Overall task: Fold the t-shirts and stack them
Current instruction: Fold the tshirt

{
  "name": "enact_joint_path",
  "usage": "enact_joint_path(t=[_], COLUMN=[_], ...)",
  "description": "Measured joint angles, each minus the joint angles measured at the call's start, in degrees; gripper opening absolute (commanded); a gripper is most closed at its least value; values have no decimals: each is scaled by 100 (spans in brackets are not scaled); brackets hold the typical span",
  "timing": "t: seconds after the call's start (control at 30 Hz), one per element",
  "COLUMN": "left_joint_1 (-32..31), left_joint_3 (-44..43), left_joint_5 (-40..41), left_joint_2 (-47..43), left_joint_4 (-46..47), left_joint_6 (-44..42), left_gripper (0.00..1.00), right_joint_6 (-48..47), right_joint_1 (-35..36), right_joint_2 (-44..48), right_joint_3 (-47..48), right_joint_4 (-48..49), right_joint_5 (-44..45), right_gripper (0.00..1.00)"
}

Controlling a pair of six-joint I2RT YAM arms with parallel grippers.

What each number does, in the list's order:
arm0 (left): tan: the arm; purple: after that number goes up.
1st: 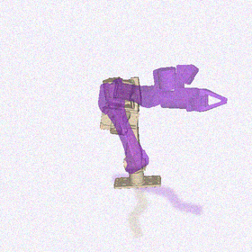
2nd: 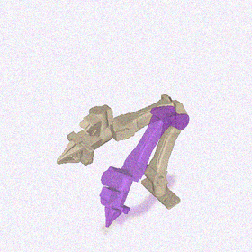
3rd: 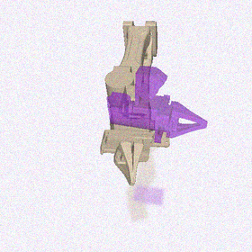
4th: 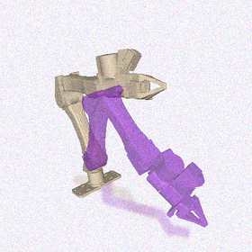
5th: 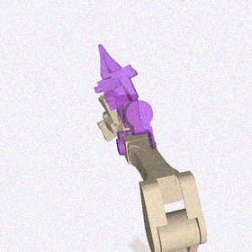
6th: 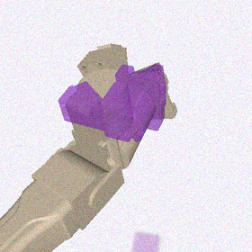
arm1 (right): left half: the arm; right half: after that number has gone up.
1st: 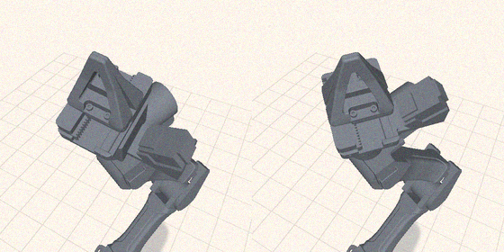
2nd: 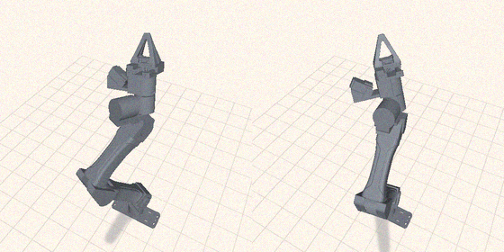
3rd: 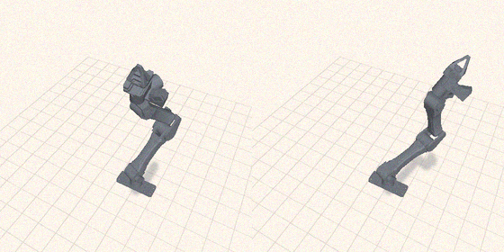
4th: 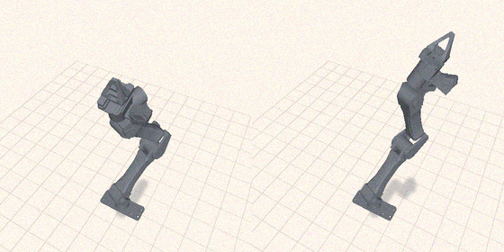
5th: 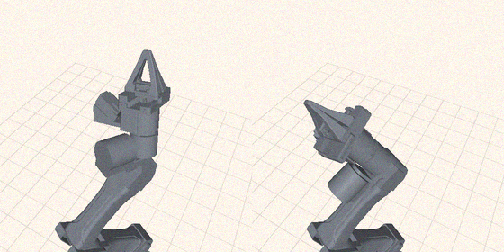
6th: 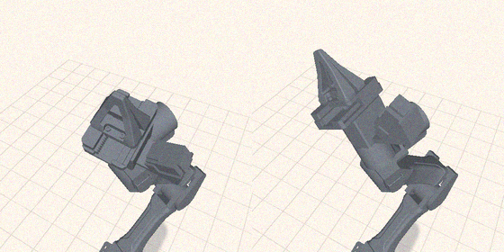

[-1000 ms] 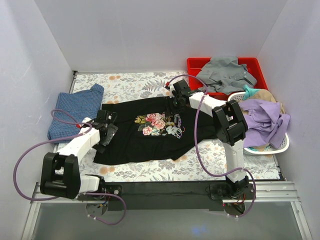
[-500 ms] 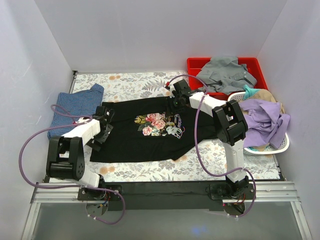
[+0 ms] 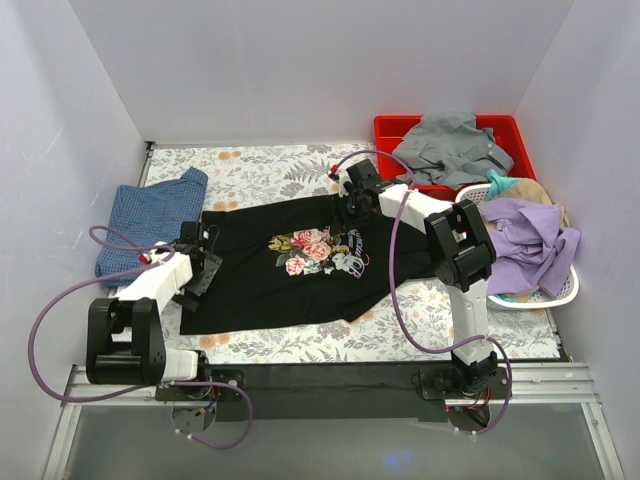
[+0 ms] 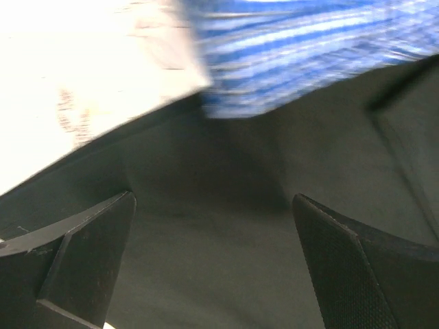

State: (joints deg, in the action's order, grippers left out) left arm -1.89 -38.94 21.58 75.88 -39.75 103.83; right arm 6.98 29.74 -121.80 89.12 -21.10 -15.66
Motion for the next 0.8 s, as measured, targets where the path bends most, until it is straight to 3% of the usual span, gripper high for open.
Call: enact_joint_path(t=[0.17,0.47,0.63,0.8], left_joint_1=[-28,-79,-205,-726], left_joint_3=[-748,-2124,-2332,-2520], left_joint_5=[-468,-1635,-2586,-3314], left_joint_2=[247,415,1261,2376], left_joint_4=[273,1095,1556,1635], left_joint_6=[-688,-1904,-2385,-2758], left_gripper=[98,98,98,98], right_joint_6=[-127,-22,612,1543], right_joint_1=[-2,-17,-59,-46], right_joint_2=[538,2826,3941,4996], right_joint_3=[-459,-1338,-2806,-4559], right_joint_4=[-20,-162,-356,-752], right_joint_5=[129,1298,1475,1158], right_gripper=[59,63,62,61])
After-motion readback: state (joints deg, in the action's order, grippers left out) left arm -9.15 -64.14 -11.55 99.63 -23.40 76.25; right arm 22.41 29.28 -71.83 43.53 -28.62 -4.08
